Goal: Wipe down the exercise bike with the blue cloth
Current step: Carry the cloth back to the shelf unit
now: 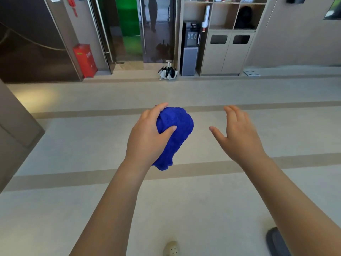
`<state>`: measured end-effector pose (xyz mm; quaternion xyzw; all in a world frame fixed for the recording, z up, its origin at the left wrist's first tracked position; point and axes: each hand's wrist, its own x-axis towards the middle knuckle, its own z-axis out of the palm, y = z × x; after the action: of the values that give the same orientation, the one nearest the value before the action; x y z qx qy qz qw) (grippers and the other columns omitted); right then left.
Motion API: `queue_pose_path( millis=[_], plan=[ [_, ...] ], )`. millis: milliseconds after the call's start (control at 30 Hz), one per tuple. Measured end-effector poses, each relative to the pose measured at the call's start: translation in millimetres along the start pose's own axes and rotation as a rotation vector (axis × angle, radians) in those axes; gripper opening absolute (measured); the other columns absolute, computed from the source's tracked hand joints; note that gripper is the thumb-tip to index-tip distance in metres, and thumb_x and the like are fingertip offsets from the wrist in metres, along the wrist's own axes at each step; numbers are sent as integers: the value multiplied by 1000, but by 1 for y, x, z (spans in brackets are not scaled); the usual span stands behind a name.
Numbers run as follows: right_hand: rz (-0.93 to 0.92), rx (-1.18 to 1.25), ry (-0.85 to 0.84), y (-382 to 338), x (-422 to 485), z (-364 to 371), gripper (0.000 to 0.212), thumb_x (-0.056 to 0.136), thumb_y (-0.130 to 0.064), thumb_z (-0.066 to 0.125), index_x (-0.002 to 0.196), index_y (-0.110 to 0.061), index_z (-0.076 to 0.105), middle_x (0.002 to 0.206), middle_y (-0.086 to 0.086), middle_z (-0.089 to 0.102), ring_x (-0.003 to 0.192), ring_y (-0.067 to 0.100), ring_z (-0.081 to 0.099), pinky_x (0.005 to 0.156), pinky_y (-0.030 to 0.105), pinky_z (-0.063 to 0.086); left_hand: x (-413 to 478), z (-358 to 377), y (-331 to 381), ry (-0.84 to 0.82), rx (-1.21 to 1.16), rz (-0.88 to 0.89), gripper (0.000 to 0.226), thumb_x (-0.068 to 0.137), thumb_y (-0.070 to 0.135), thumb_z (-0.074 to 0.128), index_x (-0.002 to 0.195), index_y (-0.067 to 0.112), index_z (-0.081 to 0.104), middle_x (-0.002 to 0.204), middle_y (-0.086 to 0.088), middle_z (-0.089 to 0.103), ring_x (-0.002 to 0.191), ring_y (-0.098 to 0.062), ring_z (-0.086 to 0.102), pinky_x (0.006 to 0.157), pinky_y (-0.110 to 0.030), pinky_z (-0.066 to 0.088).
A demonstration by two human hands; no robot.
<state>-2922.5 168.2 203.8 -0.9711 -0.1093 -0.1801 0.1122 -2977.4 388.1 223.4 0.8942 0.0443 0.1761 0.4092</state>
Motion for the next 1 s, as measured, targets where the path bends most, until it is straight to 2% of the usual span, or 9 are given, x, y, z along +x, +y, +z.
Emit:
queue_pose_path(
  millis=[167,333,467,767,1000],
  plan=[
    [11,22,8,23,80,28,65,93,-46,50,142,-6,36,148,10,38,137,24,32,111,36,30,94,36,-1,-11,1,9,54,88,32,65,136,42,43,126,16,48,102,-1,43,82,-22,35],
    [93,90,58,59,133,41,62,94,-48,45,141,-9,40,146,7,41,135,22,35,108,35,32,169,73,9,-66,-18,45,54,88,32,65,137,41,43,118,20,46,100,0,42,83,-21,34],
    [113,110,83,92,178,57,60,94,-49,42,138,-8,43,143,7,44,132,22,38,106,36,34,220,108,11,-92,-63,50,54,87,32,66,136,41,45,123,23,46,104,4,41,88,-20,34],
    [101,181,13,181,311,111,58,95,-49,42,140,-12,40,144,4,42,134,20,36,105,36,34,345,206,26,-93,-15,32,53,88,33,66,135,43,44,119,20,47,100,0,43,81,-18,34],
    [87,209,-58,269,428,142,57,94,-48,43,139,-13,41,143,3,44,132,21,38,104,37,35,456,295,51,-114,-1,-23,53,87,33,66,134,44,44,117,21,46,100,0,44,83,-21,35]
  ],
)
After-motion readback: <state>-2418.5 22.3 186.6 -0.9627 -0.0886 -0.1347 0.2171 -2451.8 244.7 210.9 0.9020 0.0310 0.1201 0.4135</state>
